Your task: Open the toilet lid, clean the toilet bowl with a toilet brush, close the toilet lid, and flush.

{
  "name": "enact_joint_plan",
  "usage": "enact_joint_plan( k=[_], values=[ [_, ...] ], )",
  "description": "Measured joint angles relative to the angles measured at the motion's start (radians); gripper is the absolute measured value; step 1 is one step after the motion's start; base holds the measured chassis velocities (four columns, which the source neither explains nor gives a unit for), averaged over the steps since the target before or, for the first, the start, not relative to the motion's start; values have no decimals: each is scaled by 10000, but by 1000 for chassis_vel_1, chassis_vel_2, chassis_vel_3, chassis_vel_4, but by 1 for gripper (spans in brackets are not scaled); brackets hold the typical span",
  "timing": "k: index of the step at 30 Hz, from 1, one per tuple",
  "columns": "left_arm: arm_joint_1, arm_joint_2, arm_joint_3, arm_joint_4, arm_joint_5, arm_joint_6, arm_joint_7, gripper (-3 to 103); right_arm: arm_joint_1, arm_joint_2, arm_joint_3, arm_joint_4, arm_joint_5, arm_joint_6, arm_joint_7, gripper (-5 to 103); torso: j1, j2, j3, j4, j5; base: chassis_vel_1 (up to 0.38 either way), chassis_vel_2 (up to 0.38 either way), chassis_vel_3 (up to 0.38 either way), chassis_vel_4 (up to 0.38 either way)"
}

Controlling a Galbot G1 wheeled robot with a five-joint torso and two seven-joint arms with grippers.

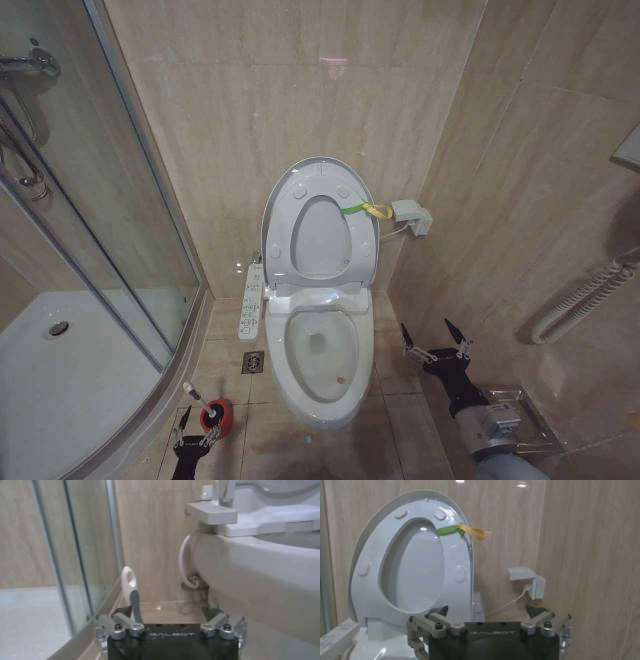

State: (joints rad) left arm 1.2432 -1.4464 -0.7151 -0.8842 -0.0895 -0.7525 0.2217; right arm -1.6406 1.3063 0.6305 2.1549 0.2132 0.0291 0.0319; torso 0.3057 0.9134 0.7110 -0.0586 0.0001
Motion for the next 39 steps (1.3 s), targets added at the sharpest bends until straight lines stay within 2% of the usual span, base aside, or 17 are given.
enact_joint_plan(
  k=[5, 6, 15, 23, 39],
  values=[
    [8, 54, -189, -1, -22, -3, -81, 92, 0, 0, 0, 0, 0, 0, 0, 100, 0, 0, 0, -1, -1, 0, 0, 0, 0],
    [-26, 125, -271, 14, -45, -6, -88, 98, 0, 0, 0, -1, 0, 0, 0, 100, 0, 0, 0, 0, -1, 0, 0, 0, 0],
    [-237, 318, -447, 210, -228, 12, -69, 98, 0, 0, 0, 0, 0, 0, 0, 100, 0, 0, 0, -1, -2, 0, 0, 0, 0],
    [-810, 705, -488, 775, -501, -72, 316, 98, 0, 0, 0, 0, 0, 0, 1, 100, 2, 0, 0, -1, -2, 0, 0, 0, 0],
    [-1678, 971, -416, 1604, -576, -239, 730, 97, 0, 0, 0, 0, 0, 0, 0, 100, 2, 0, 0, -1, -1, 0, 0, 0, 0]
  ],
)
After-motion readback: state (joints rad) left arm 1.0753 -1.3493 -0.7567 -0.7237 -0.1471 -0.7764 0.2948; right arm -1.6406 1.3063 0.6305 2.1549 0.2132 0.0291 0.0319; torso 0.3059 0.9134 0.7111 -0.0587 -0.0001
